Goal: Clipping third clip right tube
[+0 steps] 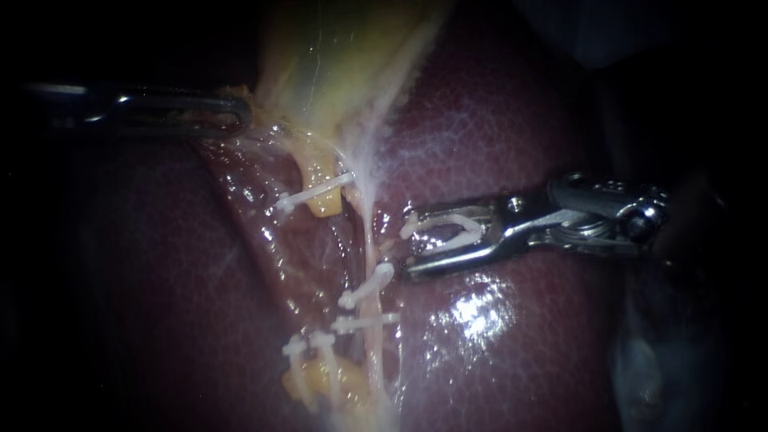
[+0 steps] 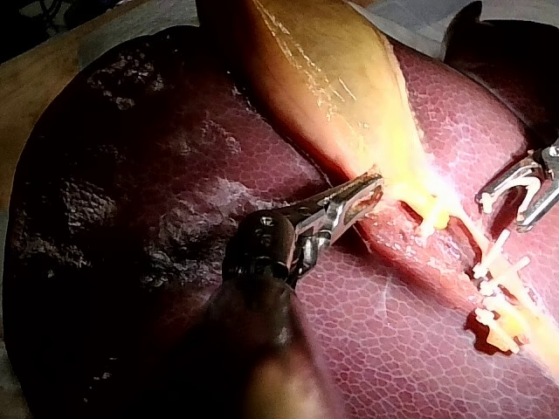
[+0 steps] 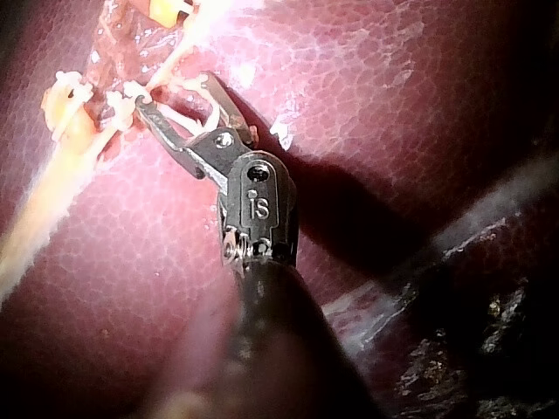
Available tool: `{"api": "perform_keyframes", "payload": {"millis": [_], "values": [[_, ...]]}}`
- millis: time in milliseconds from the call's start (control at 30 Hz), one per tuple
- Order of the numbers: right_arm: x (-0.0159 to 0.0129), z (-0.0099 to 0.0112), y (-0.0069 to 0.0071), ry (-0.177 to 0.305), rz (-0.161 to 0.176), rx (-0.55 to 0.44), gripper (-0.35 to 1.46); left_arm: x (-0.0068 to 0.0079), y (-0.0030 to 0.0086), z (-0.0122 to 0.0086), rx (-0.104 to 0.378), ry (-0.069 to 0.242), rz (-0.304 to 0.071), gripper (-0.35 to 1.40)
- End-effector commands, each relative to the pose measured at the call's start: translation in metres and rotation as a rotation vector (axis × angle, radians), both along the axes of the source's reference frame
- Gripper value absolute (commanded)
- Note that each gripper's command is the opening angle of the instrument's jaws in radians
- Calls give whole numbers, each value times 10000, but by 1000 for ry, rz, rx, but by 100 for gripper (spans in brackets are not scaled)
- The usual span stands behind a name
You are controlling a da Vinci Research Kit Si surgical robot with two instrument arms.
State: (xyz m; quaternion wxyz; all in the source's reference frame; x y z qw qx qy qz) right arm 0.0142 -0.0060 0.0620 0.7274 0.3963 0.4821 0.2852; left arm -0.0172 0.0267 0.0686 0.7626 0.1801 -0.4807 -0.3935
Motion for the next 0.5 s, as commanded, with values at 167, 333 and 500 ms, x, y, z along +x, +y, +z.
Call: {"api": "perform_keyframes", "payload": {"millis": [167, 333, 500], "values": [[12, 0, 1, -43, 6, 36, 46, -1, 0, 0, 0, 0, -1, -35], [24, 4, 2, -88, 12, 41, 46, -1, 0, 1, 0, 1, -1, -35], [31, 13, 4, -123, 31, 49, 46, -2, 0, 1, 0, 1, -1, -35]]}}
